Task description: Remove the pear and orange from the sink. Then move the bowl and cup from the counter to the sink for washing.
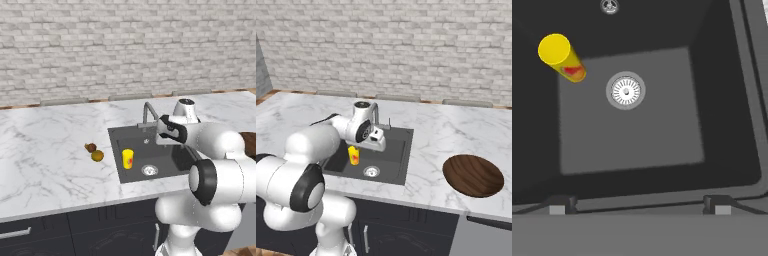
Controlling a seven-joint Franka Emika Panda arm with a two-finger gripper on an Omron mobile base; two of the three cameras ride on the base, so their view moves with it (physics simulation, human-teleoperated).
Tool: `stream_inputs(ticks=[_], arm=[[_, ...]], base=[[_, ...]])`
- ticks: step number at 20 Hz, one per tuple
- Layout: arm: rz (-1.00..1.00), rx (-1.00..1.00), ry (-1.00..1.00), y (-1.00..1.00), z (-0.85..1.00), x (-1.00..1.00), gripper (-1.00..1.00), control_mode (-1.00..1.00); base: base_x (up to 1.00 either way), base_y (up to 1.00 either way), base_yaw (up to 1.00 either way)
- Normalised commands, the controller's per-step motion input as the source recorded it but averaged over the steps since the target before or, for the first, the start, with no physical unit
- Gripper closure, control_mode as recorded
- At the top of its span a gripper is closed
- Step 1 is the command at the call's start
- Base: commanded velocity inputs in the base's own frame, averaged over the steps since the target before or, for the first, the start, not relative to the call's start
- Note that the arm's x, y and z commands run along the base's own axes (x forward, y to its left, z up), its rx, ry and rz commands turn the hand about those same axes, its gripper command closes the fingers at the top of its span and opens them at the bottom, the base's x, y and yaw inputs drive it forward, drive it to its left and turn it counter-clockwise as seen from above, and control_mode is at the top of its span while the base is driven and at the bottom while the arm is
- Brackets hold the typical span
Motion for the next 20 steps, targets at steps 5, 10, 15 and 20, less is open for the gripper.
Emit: stream_inputs(ticks=[5, 10, 15, 20], arm=[[0.02, -0.08, 0.01, -0.36, 0.18, -0.09, -1.00, -1.00], [0.00, -0.10, 0.06, -0.35, 0.21, -0.02, -1.00, -1.00], [0.00, -0.08, 0.00, -0.42, 0.15, -0.07, -1.00, -1.00], [0.00, -0.05, 0.01, -0.45, 0.09, -0.05, -1.00, -1.00]], base=[[0.00, 0.00, 0.00], [0.00, 0.00, 0.00], [0.00, 0.00, 0.00], [0.00, 0.00, 0.00]])
